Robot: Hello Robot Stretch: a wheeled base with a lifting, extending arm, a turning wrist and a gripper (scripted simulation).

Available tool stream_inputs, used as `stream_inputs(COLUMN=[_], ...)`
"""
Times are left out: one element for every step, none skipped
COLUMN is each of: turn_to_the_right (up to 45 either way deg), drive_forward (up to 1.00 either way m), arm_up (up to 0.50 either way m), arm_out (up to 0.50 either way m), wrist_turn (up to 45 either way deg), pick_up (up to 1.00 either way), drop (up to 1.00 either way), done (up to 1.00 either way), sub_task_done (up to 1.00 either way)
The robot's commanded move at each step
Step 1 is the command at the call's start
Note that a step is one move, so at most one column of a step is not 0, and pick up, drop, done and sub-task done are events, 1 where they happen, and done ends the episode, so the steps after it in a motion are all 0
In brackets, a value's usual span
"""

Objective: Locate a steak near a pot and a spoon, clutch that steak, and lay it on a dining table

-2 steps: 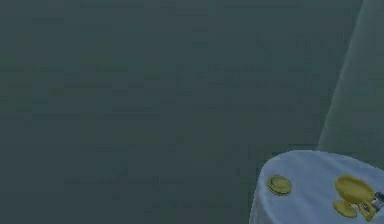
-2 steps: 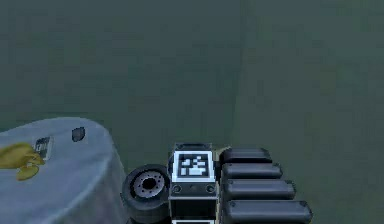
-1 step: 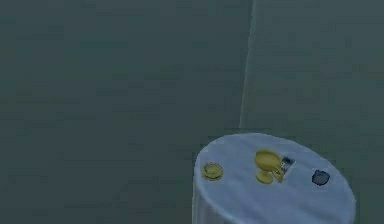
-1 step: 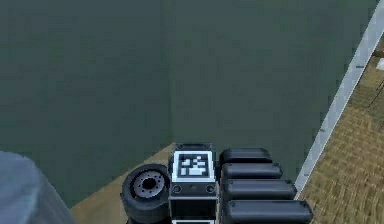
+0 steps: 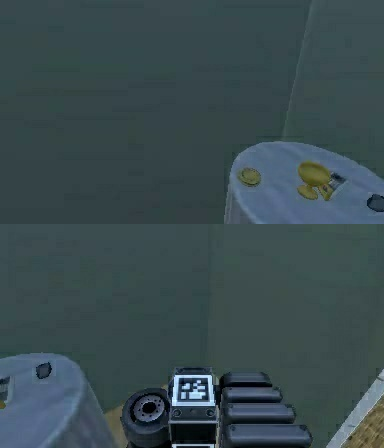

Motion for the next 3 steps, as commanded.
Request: stream_inputs(turn_to_the_right=[45.0, 9.0, 3.0], drive_forward=[0.00, 0.00, 0.00], arm_up=[0.00, 0.00, 0.00], arm_out=[0.00, 0.00, 0.00], wrist_turn=[0.0, 0.0, 0.0], pick_up=[0.00, 0.00, 0.00], drop=[0.00, 0.00, 0.00], done=[0.00, 0.00, 0.00], sub_task_done=[0.00, 0.00, 0.00])
